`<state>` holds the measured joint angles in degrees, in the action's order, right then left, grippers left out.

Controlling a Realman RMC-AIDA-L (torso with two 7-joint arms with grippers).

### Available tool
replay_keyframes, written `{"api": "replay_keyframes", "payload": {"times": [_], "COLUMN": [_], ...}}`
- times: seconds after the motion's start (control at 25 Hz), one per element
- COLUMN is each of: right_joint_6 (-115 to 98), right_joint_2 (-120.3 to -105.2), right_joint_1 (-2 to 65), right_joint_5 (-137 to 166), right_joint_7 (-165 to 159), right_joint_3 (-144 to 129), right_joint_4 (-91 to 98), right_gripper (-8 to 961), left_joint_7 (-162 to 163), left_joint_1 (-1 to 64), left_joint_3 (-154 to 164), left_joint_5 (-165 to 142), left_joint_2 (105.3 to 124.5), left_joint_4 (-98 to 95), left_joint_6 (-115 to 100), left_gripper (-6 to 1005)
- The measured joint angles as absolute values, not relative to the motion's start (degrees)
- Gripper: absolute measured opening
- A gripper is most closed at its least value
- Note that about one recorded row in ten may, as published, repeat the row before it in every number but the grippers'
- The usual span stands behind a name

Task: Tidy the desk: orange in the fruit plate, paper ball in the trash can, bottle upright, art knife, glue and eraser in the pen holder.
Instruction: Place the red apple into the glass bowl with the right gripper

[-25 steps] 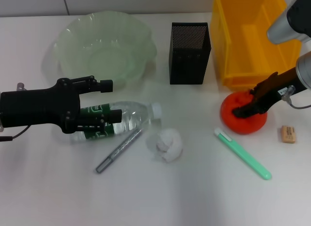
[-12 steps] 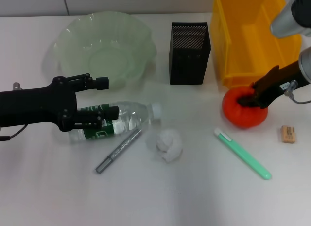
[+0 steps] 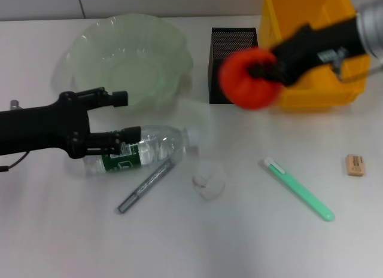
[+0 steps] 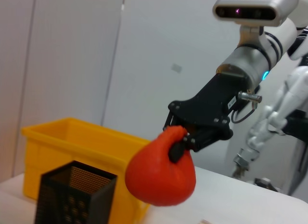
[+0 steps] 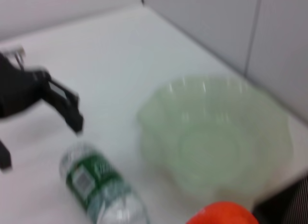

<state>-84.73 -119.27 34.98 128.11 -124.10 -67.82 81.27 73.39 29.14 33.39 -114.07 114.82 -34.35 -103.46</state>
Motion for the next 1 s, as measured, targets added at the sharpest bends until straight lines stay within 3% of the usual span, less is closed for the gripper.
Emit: {"api": "replay_keyframes", "payload": {"times": [0.24,0.6,1.0], "right_joint_6": [-73.9,-52.7,-33.7], "right_joint_2": [-119.29,-119.63,-119.87], "right_joint_1": [40.3,54.8,56.7], "right_joint_5": [122.6,113.7,101.7], "right_joint_7": [-118.7,-107.5,-102.3], "right_joint_3": [-70.4,-78.3,-94.1], "right_joint_4": [73.2,49.9,43.1], "right_gripper": [96,52,65], "left_joint_7": [72.1,72.1,71.2], "left_joint_1": [28.1,25.4,23.4], "left_joint_3": [30.4,30.1,30.1], "left_joint_5": [-114.1,-114.1,-114.1], "left_joint_2": [114.88,115.48,115.75], "left_joint_4": [-34.2,-34.2,-34.2], "left_joint_6": [-102.9,-102.0,-101.4], "left_gripper": [860,861,860]}}
